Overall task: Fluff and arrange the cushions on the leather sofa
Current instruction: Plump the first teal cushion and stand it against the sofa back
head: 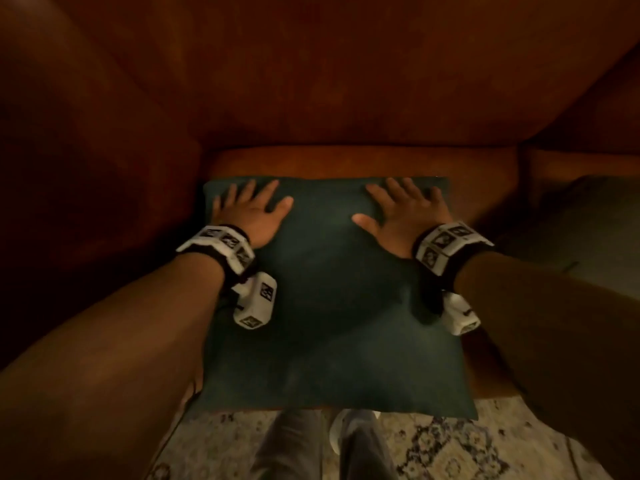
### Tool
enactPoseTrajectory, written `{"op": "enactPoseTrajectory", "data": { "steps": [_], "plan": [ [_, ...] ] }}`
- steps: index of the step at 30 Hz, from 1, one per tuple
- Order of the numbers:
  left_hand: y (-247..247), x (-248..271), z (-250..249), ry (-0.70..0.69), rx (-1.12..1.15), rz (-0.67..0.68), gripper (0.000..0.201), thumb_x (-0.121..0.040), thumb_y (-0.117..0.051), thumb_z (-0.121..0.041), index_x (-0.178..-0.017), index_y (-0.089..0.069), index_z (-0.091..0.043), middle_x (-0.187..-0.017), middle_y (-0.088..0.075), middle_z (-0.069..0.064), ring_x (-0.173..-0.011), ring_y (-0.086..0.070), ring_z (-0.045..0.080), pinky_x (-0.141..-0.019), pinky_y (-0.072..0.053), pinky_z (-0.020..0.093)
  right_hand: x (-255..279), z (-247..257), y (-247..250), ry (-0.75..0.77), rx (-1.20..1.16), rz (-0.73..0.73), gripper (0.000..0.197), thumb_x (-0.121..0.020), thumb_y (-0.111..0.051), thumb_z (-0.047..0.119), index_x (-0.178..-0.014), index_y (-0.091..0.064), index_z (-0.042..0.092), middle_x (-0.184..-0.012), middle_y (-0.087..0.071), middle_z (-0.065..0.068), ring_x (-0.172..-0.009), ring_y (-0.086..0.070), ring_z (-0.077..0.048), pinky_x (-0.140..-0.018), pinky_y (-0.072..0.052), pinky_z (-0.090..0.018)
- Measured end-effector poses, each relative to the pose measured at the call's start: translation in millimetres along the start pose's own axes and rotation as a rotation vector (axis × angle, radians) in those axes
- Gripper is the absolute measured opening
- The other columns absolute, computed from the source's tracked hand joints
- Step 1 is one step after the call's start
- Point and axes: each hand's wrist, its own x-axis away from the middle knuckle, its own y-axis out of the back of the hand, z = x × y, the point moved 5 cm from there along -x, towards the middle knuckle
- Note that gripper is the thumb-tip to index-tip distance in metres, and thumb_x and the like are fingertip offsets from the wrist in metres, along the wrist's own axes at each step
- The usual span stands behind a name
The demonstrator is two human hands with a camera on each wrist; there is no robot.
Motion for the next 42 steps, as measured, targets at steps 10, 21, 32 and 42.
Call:
{"op": "enactPoseTrajectory", "data": {
  "steps": [10,21,32,42],
  "plan": [
    [32.1,30.2,-42.8,-0.228,-0.094,-0.278,0.06,-0.097,-0.017,-0.052,-0.153,-0.01,-0.032,-0.162,-0.007,0.004,-0.149,-0.004,0.03,-0.117,-0.007,0.058,2.0,15.9,24.8,0.024,-0.026,-0.127,0.07,-0.095,-0.01,0.066,-0.156,-0.013,0.031,-0.166,-0.004,0.0,-0.153,-0.001,-0.025,-0.119,-0.008,-0.059],
    [15.5,61.1,44.3,0.192,-0.045,-0.067,0.065,-0.091,-0.004,-0.067,-0.151,0.001,-0.043,-0.162,0.012,-0.004,-0.148,0.015,0.03,-0.116,0.007,0.058,41.1,-64.9,-14.0,-0.161,-0.076,-0.124,0.07,-0.094,-0.008,0.068,-0.155,-0.009,0.033,-0.166,-0.008,0.002,-0.153,-0.005,-0.024,-0.118,-0.013,-0.058],
    [-70.5,137.2,-18.5,-0.193,-0.183,-0.336,0.069,-0.09,-0.021,-0.07,-0.151,-0.004,-0.043,-0.163,0.001,-0.003,-0.15,0.004,0.028,-0.119,0.003,0.053,97.5,-8.3,-69.2,0.14,0.046,-0.306,0.07,-0.094,-0.02,0.067,-0.155,-0.021,0.033,-0.164,-0.02,-0.006,-0.151,-0.019,-0.029,-0.117,-0.021,-0.056],
    [-54.0,183.3,-23.2,-0.059,0.045,-0.537,0.071,-0.092,-0.032,-0.055,-0.154,-0.015,-0.025,-0.161,-0.009,0.013,-0.147,-0.008,0.038,-0.116,-0.004,0.056,144.3,16.2,-52.0,0.201,-0.153,-0.483,0.063,-0.095,-0.036,0.056,-0.152,-0.029,0.029,-0.162,-0.025,-0.007,-0.15,-0.02,-0.028,-0.116,-0.024,-0.055]
  ]
}}
